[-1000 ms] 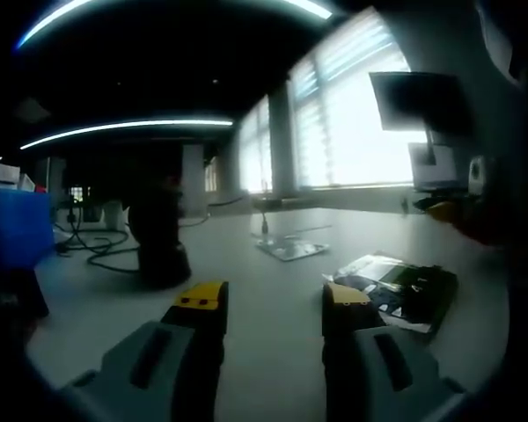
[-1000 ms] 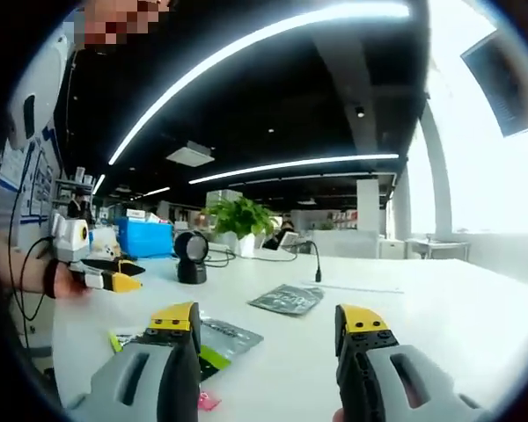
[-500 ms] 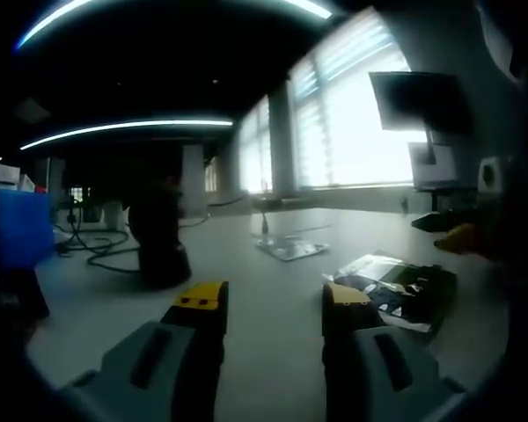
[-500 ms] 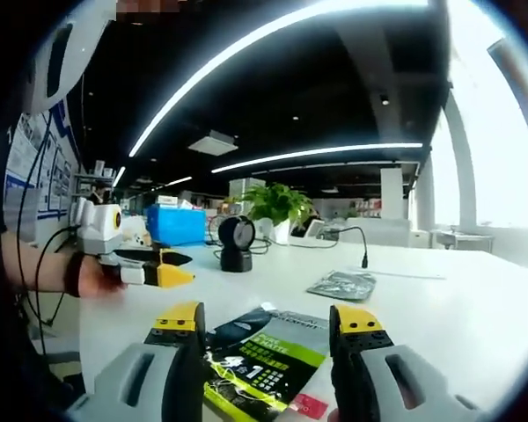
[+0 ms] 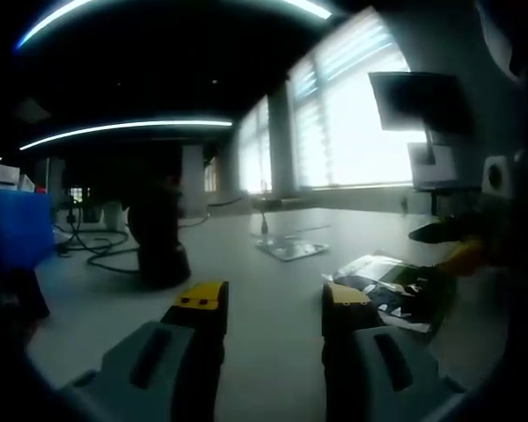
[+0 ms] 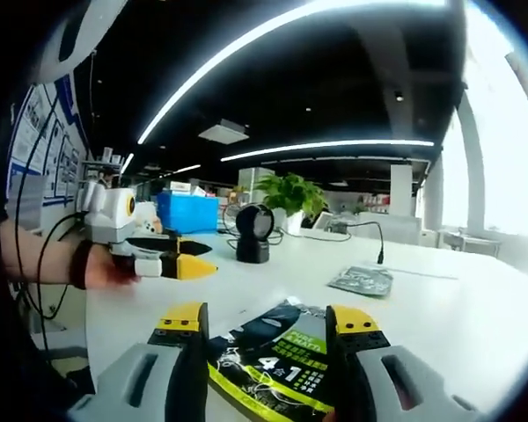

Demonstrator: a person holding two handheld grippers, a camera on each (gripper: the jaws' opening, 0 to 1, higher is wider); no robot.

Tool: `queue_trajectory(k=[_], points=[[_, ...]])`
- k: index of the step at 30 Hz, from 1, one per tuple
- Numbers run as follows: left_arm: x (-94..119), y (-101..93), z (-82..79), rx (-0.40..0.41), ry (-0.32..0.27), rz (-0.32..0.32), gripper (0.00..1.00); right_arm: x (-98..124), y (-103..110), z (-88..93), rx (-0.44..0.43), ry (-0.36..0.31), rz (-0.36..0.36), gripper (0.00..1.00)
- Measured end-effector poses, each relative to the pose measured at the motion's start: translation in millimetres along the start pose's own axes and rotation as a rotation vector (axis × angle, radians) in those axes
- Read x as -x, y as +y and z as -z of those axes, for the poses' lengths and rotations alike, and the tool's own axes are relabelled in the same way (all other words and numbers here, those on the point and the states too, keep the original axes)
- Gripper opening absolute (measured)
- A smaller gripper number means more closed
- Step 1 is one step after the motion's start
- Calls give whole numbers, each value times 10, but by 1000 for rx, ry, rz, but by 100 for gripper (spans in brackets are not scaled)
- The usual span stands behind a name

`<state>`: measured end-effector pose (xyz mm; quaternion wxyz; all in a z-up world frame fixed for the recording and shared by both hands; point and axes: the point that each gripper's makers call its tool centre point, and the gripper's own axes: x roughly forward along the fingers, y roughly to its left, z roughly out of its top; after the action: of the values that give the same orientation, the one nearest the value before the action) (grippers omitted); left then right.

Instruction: Clip sheet goods on table flip sheet goods clip sheet goods scan sheet goods put sheet goods back to table

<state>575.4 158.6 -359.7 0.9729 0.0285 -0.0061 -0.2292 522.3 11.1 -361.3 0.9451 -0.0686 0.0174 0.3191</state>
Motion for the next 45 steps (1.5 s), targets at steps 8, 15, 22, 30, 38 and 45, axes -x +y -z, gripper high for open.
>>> queue_trajectory(k=[8, 15, 22, 30, 38, 45], points=[[2, -17, -4, -2, -2, 5, 35, -45, 134, 59, 67, 44, 7, 44], [0, -39, -5, -4, 0, 11, 35, -97, 262, 97, 111, 66, 7, 43], [0, -38, -8, -5, 2, 6, 35, -109, 268, 139, 105, 77, 23, 42], [-2, -54, -9, -5, 3, 13, 35, -108, 340, 200, 122, 98, 21, 42], [-3, -57, -12, -4, 2, 16, 35, -111, 314, 279, 128, 125, 46, 38], [-3, -60, -14, -3, 0, 18, 35, -103, 361, 302, 175, 131, 39, 36]])
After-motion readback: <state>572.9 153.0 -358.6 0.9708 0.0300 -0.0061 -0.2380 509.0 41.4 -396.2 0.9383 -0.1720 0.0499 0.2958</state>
